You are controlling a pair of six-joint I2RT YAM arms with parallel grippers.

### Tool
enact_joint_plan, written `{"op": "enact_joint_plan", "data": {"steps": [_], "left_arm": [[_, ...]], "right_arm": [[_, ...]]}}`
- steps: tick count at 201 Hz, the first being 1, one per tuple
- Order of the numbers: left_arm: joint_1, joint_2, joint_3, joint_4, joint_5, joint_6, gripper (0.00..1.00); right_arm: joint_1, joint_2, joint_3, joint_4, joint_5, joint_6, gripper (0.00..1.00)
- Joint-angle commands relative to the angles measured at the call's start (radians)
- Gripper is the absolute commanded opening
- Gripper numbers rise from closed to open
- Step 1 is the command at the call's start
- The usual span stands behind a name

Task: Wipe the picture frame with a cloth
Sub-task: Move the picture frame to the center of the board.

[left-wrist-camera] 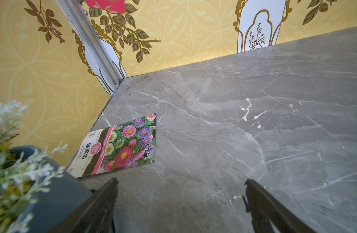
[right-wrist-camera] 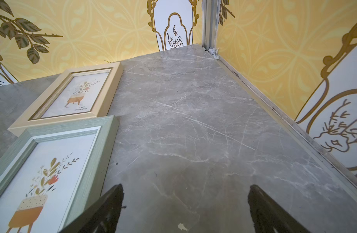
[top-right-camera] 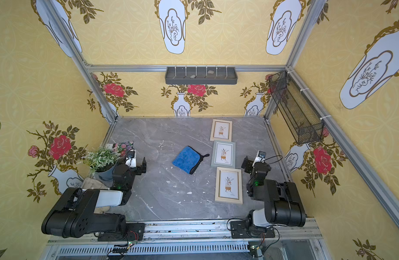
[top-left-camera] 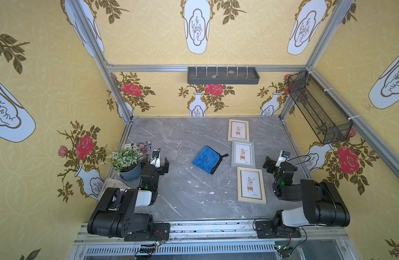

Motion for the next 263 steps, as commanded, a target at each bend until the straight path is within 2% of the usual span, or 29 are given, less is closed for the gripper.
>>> {"op": "enact_joint_plan", "data": {"steps": [1, 129, 163, 182, 201, 215, 228, 245, 263], "left_arm": [[0.002, 0.005, 0.001, 0.015, -0.004, 0.005, 1.00], [0.001, 0.005, 0.001, 0.014, -0.005, 0.006, 1.00], [-0.004, -0.011, 0.004, 0.030, -0.037, 0.004, 1.00], [-0.051, -0.087, 0.039, -0.093, -0.088, 0.023, 1.00], [-0.116, -0.170, 0.094, -0.265, -0.131, 0.064, 1.00], [-0.182, -0.212, 0.114, -0.292, -0.187, 0.115, 1.00], [-0.228, -0.254, 0.134, -0.310, -0.237, 0.113, 1.00], [-0.259, -0.329, 0.199, -0.440, -0.252, 0.044, 1.00], [-0.259, -0.410, 0.300, -0.688, -0.275, -0.154, 1.00]], "right_arm": [[-0.001, -0.005, 0.000, 0.034, -0.003, -0.002, 0.98], [-0.002, -0.004, 0.000, 0.034, -0.003, -0.001, 0.98], [-0.001, -0.012, -0.006, 0.045, -0.005, -0.007, 0.97], [0.015, -0.099, -0.016, 0.005, -0.021, -0.037, 0.98], [0.059, -0.239, -0.025, -0.094, 0.023, -0.060, 0.97], [0.104, -0.338, -0.020, -0.161, 0.066, -0.086, 0.97], [0.133, -0.420, 0.007, -0.251, 0.092, -0.075, 0.97], [0.140, -0.512, 0.045, -0.344, 0.046, -0.035, 0.98], [0.138, -0.604, 0.107, -0.478, 0.028, 0.032, 0.97]]}}
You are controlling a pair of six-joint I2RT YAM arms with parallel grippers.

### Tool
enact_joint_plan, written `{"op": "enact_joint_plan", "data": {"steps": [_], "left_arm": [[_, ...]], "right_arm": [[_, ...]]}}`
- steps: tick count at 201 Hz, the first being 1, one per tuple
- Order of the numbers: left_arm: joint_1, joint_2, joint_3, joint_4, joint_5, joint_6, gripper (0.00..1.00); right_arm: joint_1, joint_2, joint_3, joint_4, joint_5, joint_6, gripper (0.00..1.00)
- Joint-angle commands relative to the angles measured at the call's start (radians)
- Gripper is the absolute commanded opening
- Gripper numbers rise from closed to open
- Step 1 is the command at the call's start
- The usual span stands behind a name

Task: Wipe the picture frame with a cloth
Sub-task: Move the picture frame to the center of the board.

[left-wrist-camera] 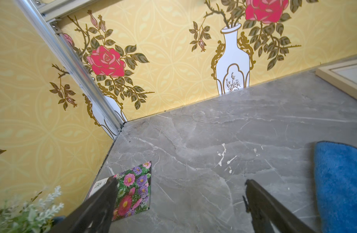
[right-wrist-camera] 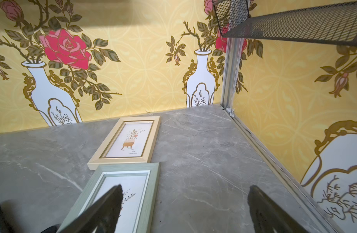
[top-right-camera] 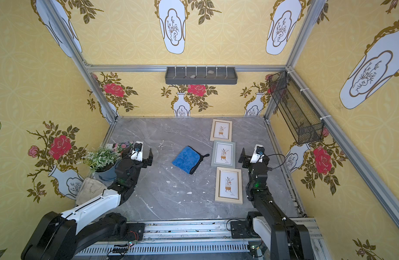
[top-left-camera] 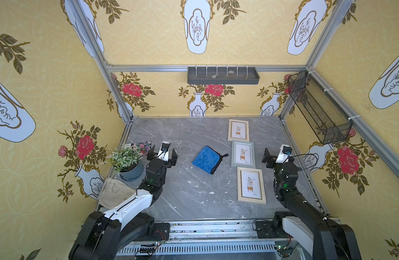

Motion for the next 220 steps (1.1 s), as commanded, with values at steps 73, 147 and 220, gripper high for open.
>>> {"op": "enact_joint_plan", "data": {"steps": [73, 147, 220], "left_arm": [[-0.007, -0.220, 0.332, -0.888, 0.020, -0.704, 1.00], [-0.006, -0.216, 0.319, -0.871, 0.299, -0.708, 1.00], [-0.005, 0.064, 0.400, -0.745, 0.481, -0.707, 1.00]], "right_arm": [[-0.080, 0.032, 0.427, -0.814, -0.036, 0.528, 0.98], [-0.027, 0.115, 0.477, -0.900, -0.119, 0.479, 0.98], [0.152, 0.549, 0.790, -0.950, -0.071, 0.450, 0.97]]}}
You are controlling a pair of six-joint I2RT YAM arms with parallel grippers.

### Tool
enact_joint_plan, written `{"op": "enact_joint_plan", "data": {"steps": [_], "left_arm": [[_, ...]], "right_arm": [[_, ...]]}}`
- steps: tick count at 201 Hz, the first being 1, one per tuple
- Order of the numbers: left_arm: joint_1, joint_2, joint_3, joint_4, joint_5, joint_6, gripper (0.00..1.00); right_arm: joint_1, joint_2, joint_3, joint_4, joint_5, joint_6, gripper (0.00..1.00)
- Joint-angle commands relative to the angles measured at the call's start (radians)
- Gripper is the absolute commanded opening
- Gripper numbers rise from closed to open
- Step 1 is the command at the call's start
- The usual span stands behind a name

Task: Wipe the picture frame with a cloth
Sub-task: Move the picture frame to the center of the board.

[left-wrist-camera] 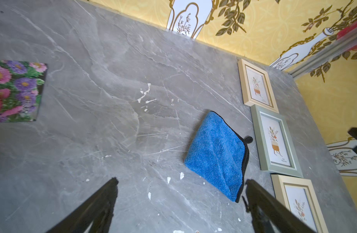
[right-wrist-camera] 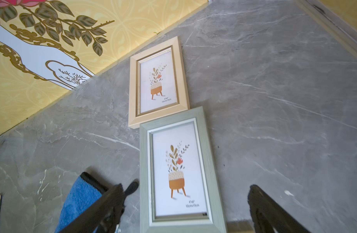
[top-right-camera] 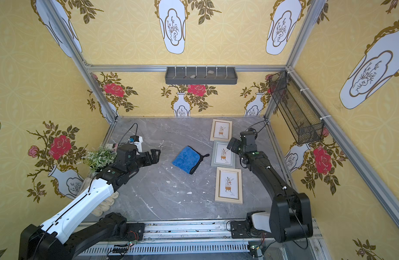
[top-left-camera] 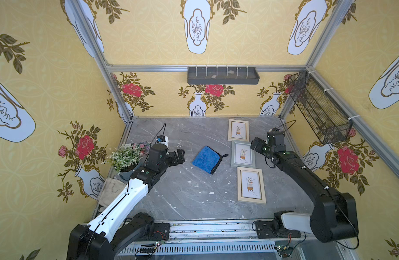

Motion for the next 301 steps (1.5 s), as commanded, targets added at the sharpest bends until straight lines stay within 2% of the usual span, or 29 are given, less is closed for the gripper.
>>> {"op": "enact_joint_plan", "data": {"steps": [1, 37, 85, 166, 232, 301], "left_arm": [[0.000, 0.057, 0.026, 0.079, 0.079, 0.005, 1.00], [-0.005, 0.168, 0.100, 0.081, 0.158, 0.028, 1.00], [-0.018, 0.238, 0.122, 0.082, 0.186, 0.054, 1.00], [-0.018, 0.294, 0.108, 0.116, 0.215, 0.065, 1.00], [-0.017, 0.326, 0.118, 0.129, 0.197, 0.062, 1.00], [0.014, 0.341, 0.120, 0.092, 0.167, 0.031, 0.96]], "right_arm": [[0.012, 0.127, 0.094, -0.024, 0.002, -0.011, 0.97], [0.020, 0.355, 0.275, -0.055, -0.067, 0.000, 0.98], [0.033, 0.631, 0.519, -0.108, -0.134, -0.010, 0.98], [0.093, 0.917, 0.843, -0.177, -0.126, -0.047, 0.98], [0.138, 1.046, 0.991, -0.228, -0.118, -0.074, 1.00], [0.222, 1.055, 1.000, -0.233, -0.154, -0.050, 0.85]]}}
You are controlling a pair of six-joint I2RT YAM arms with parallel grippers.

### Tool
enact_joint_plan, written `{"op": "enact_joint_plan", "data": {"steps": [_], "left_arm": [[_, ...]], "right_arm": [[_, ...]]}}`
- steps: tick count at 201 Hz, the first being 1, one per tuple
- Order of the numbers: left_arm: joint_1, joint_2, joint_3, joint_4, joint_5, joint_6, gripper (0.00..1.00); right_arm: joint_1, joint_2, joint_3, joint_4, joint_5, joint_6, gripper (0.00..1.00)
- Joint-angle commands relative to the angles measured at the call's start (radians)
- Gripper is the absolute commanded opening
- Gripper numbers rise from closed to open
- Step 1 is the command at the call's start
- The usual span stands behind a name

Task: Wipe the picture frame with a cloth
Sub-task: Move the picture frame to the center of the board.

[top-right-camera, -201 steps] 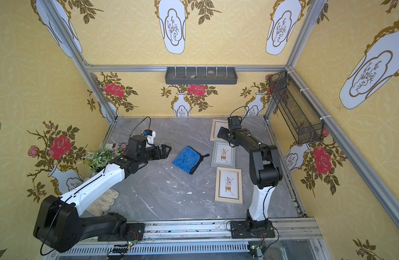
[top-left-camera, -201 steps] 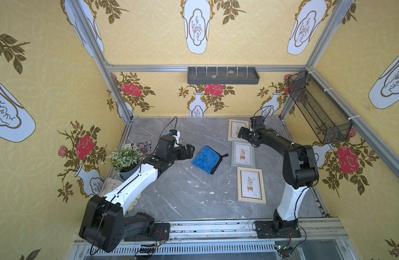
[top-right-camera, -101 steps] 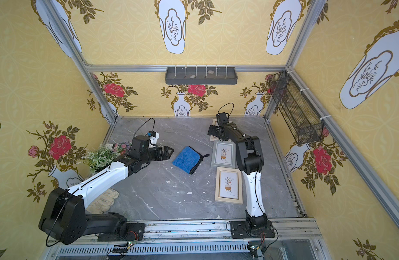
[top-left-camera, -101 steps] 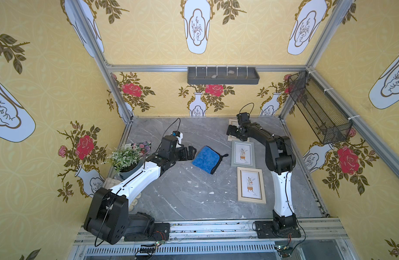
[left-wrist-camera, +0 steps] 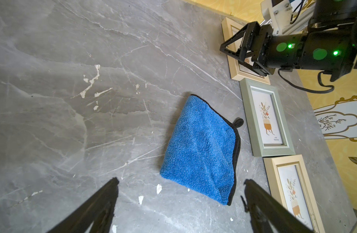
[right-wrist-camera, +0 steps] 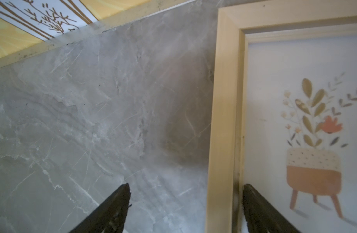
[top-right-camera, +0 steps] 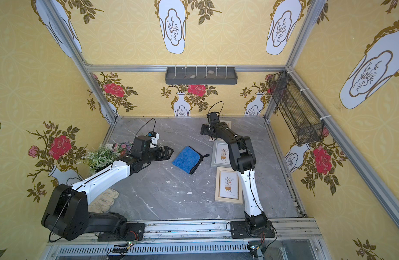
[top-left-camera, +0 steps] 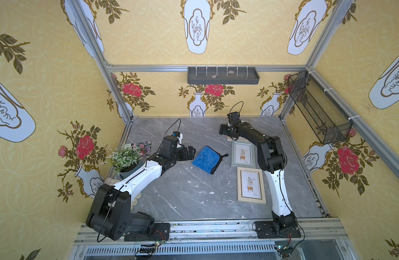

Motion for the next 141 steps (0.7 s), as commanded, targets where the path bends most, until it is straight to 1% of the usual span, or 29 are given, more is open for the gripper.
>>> {"op": "enact_joint_plan", "data": {"steps": [1, 43, 82, 108, 127, 141], "left_arm": [[0.022, 0.008, 0.005, -0.007, -0.010, -0.018, 0.96], [0.092, -0.007, -0.024, -0.008, 0.035, -0.041, 0.92], [0.112, 0.008, -0.017, -0.025, 0.054, -0.041, 0.89], [0.112, 0.070, 0.038, -0.030, 0.096, -0.054, 0.87], [0.101, 0.141, 0.110, -0.037, 0.139, -0.064, 0.85], [0.077, 0.204, 0.171, -0.042, 0.142, -0.067, 0.85]], "right_arm": [[0.031, -0.001, -0.020, -0.080, -0.057, 0.028, 0.85], [0.118, -0.012, -0.027, -0.061, -0.076, 0.067, 0.85], [0.168, -0.025, -0.022, -0.048, -0.108, 0.104, 0.87], [0.148, -0.086, -0.059, -0.042, -0.116, 0.110, 0.88], [0.093, -0.152, -0.125, -0.023, -0.115, 0.118, 0.89], [0.048, -0.196, -0.172, -0.006, -0.104, 0.103, 0.89]]}}
